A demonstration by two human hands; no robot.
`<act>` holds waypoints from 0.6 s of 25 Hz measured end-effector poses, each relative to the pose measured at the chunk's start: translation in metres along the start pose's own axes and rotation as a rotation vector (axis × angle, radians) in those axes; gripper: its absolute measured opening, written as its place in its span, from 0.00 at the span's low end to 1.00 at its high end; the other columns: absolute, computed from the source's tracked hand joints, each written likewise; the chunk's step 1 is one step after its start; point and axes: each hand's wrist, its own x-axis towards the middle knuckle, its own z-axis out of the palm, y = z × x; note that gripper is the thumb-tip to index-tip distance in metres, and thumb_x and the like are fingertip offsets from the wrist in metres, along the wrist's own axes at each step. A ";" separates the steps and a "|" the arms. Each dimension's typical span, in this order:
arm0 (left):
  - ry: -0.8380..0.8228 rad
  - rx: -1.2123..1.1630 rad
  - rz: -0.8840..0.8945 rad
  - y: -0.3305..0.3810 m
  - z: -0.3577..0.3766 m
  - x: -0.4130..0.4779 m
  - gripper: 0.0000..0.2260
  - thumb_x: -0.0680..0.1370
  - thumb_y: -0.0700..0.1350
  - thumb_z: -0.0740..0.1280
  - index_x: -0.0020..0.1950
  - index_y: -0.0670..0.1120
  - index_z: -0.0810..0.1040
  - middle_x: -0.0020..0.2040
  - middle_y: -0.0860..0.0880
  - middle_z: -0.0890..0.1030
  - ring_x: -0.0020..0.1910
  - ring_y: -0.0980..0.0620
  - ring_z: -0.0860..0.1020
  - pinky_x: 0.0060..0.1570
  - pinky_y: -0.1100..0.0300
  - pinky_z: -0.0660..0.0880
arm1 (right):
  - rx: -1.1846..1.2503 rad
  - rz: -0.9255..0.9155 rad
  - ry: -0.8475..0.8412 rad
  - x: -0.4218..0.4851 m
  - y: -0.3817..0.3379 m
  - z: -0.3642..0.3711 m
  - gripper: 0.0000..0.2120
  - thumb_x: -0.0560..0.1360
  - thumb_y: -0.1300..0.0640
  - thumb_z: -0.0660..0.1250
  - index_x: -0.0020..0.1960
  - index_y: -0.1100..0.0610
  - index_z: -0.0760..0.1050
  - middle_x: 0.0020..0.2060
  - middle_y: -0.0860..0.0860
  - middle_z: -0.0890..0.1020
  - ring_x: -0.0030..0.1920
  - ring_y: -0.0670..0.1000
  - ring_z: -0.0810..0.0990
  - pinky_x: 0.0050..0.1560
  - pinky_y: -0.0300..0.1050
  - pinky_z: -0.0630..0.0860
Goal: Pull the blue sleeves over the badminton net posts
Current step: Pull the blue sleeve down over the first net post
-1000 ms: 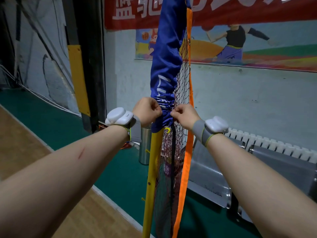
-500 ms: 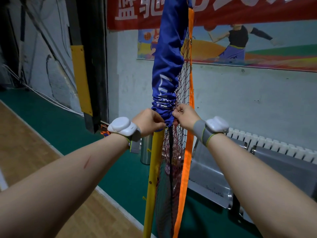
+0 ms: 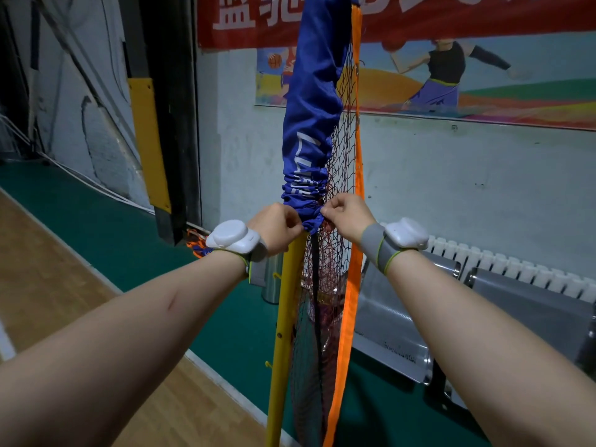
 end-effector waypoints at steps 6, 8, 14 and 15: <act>0.015 -0.112 -0.008 0.005 -0.006 -0.003 0.07 0.77 0.45 0.64 0.45 0.44 0.79 0.34 0.50 0.79 0.21 0.59 0.74 0.23 0.69 0.70 | 0.050 -0.017 -0.040 -0.012 0.007 0.005 0.12 0.68 0.63 0.71 0.46 0.56 0.70 0.33 0.49 0.73 0.35 0.48 0.72 0.40 0.44 0.72; 0.022 -0.136 -0.013 0.006 -0.007 -0.002 0.06 0.77 0.46 0.65 0.42 0.46 0.78 0.30 0.51 0.77 0.20 0.60 0.73 0.20 0.72 0.68 | -0.012 -0.014 -0.059 -0.016 0.008 0.010 0.20 0.65 0.58 0.74 0.50 0.56 0.67 0.39 0.50 0.75 0.41 0.51 0.73 0.43 0.47 0.71; 0.043 -0.148 -0.018 0.006 -0.008 -0.004 0.07 0.77 0.45 0.65 0.43 0.43 0.79 0.31 0.45 0.78 0.21 0.58 0.73 0.23 0.71 0.68 | -0.213 -0.089 0.151 -0.024 0.007 0.029 0.23 0.67 0.54 0.73 0.55 0.59 0.66 0.56 0.56 0.72 0.54 0.56 0.72 0.49 0.45 0.68; 0.039 -0.149 -0.018 0.006 -0.009 -0.004 0.07 0.77 0.45 0.65 0.44 0.43 0.79 0.32 0.44 0.79 0.22 0.57 0.74 0.23 0.71 0.69 | -0.240 -0.100 0.174 -0.024 0.007 0.031 0.23 0.68 0.54 0.72 0.56 0.60 0.66 0.57 0.56 0.71 0.56 0.56 0.72 0.51 0.46 0.68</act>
